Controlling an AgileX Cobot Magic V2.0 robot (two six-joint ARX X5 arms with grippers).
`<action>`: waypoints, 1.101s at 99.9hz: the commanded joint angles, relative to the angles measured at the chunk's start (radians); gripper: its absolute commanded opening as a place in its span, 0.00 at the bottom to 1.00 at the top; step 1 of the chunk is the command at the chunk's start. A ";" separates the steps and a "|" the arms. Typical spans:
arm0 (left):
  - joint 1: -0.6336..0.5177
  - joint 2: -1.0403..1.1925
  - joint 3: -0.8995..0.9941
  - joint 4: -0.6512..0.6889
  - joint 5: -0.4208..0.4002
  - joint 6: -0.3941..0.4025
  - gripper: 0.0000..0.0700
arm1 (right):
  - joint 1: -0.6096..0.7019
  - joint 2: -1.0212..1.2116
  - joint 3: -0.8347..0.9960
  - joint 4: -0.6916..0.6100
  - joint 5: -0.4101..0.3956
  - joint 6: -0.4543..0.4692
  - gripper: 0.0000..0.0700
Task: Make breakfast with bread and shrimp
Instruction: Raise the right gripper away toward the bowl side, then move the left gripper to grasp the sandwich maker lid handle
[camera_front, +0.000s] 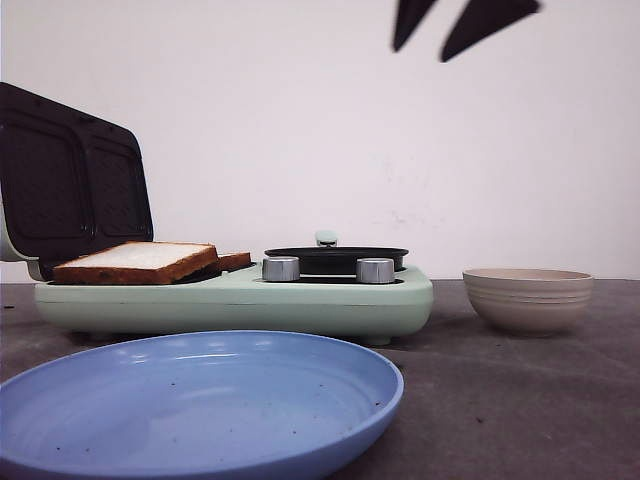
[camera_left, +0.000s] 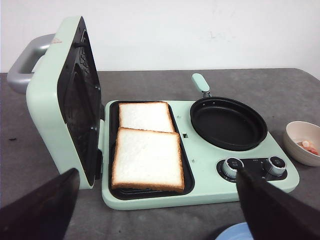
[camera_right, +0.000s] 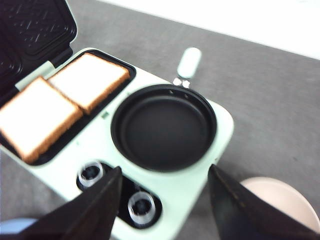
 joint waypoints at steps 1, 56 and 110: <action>-0.003 0.000 0.005 0.012 -0.003 0.008 0.79 | 0.006 -0.080 -0.099 0.058 0.005 -0.016 0.47; -0.003 0.001 0.005 0.005 -0.006 0.006 0.79 | 0.006 -0.550 -0.614 0.194 0.004 0.055 0.47; -0.003 0.001 0.017 0.021 0.003 -0.084 0.78 | 0.006 -0.548 -0.614 0.195 -0.006 0.068 0.47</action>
